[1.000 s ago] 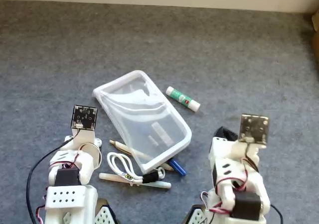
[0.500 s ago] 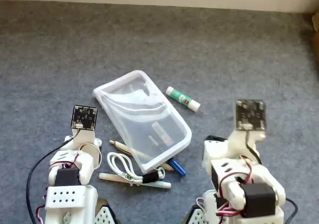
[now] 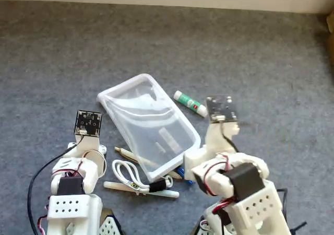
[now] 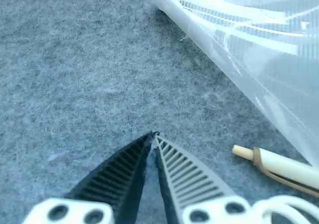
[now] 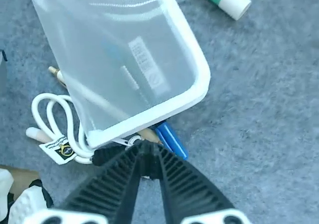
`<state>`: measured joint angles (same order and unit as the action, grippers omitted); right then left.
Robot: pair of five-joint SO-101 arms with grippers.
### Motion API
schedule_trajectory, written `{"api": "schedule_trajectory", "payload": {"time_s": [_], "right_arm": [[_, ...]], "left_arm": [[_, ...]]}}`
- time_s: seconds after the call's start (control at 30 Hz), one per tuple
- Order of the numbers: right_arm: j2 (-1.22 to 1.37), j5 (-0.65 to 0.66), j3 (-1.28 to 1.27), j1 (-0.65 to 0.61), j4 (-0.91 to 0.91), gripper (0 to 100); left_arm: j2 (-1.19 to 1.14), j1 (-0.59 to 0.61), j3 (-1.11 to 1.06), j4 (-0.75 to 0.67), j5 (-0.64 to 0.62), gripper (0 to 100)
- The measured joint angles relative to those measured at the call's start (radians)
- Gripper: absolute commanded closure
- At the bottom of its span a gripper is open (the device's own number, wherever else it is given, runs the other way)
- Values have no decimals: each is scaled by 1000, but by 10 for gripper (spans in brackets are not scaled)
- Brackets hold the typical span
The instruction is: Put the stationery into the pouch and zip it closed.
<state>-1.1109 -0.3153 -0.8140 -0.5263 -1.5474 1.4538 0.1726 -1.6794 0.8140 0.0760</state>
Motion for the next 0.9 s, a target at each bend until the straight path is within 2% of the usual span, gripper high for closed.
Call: {"api": "schedule_trajectory", "payload": {"time_s": [0.1, 0.3, 0.53, 0.9], "right_arm": [[37, -40, -5, -58, 18, 992], [141, -83, -101, -138, 167, 991], [253, -83, -106, -241, 193, 991], [489, -83, -115, -267, 319, 991]], "left_arm": [[0, 0, 0, 0, 0, 993], [0, 0, 0, 0, 0, 993], [0, 0, 0, 0, 0, 993], [0, 0, 0, 0, 0, 993]]}}
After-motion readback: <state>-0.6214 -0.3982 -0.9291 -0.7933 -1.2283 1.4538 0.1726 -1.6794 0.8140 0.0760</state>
